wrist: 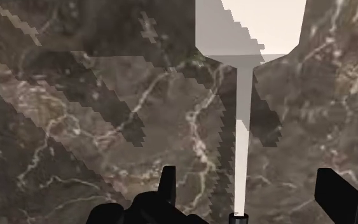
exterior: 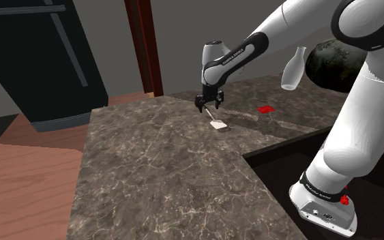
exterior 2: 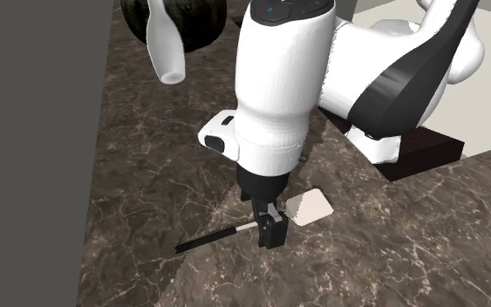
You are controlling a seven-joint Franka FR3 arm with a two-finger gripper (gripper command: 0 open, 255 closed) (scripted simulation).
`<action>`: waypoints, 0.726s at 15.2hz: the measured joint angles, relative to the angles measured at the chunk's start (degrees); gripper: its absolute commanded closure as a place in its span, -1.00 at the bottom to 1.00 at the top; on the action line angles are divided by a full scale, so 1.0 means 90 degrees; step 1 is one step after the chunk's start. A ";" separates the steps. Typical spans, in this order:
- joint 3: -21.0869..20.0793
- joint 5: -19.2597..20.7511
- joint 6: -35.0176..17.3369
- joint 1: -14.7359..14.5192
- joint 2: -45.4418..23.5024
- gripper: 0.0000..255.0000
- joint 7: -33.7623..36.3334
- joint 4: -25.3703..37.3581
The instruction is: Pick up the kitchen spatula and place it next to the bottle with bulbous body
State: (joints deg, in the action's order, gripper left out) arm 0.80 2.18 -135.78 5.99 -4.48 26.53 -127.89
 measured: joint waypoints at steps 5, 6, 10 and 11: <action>0.0000 0.0001 -0.0062 0.0000 -0.0028 -1.00 0.0003 -0.0031; 0.0000 0.0001 -0.0063 0.0000 -0.0028 -1.00 0.0003 -0.0032; 0.0000 0.0001 -0.0063 0.0000 -0.0028 1.00 0.0003 -0.0032; 0.0000 0.0001 -0.0063 0.0000 -0.0028 1.00 0.0003 -0.0032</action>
State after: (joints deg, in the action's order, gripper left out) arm 0.79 2.19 -136.34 5.99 -4.74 26.56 -128.17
